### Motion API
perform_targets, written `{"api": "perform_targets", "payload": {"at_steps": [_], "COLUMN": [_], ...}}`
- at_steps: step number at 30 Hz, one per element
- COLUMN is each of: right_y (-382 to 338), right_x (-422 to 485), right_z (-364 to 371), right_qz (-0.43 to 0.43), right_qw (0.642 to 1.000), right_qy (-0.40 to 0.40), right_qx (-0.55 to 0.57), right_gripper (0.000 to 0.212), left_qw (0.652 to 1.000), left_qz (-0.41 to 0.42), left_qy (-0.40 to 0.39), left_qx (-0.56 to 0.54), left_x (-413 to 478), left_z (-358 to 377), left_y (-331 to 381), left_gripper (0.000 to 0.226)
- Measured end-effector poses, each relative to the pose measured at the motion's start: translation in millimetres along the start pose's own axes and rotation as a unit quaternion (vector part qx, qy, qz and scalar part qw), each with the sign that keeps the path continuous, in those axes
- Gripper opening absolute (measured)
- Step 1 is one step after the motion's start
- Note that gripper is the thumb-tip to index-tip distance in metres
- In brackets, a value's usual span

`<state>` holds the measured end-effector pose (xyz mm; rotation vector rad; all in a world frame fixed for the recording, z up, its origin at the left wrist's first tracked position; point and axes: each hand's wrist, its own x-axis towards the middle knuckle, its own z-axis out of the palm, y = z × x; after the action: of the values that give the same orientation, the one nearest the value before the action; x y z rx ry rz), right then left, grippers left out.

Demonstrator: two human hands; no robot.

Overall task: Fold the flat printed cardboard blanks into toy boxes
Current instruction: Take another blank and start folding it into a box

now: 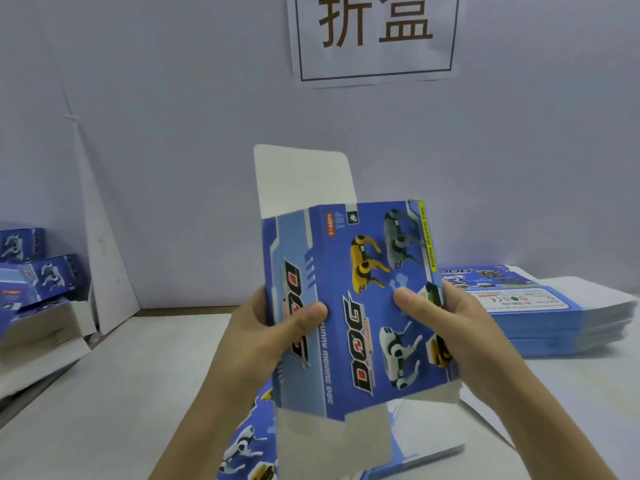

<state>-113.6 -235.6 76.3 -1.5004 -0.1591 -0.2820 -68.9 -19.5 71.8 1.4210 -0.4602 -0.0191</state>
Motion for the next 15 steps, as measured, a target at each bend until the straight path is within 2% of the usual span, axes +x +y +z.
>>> {"api": "perform_targets", "payload": {"at_steps": [2,4,8,13,15], "right_y": [0.1,1.2,3.3,3.7,3.2], "right_x": [-0.3,0.6,2.1,1.1,1.1], "right_z": [1.3,2.5,7.9,6.0,6.3], "right_qz": [-0.012,-0.024,0.001,-0.004,0.0], "right_qw": [0.999,0.999,1.0,0.999,0.999], "right_qy": [0.031,0.041,0.007,0.05,0.034], "right_qx": [0.0,-0.012,-0.008,-0.002,-0.006], "right_gripper": [0.028,0.021,0.039,0.016,0.018], "left_qw": [0.999,0.999,1.0,0.998,0.999], "left_qz": [0.0,-0.015,-0.03,-0.01,-0.02], "left_qy": [0.048,0.05,-0.004,0.066,0.033], "left_qx": [0.001,0.006,-0.001,0.019,0.014], "left_x": [2.9,3.9,1.7,4.9,4.3], "left_z": [-1.2,-3.5,-4.5,-5.5,-6.1], "left_y": [-3.4,-3.8,-4.0,-7.4,-6.2], "left_gripper": [0.067,0.067,0.065,0.066,0.067]}}
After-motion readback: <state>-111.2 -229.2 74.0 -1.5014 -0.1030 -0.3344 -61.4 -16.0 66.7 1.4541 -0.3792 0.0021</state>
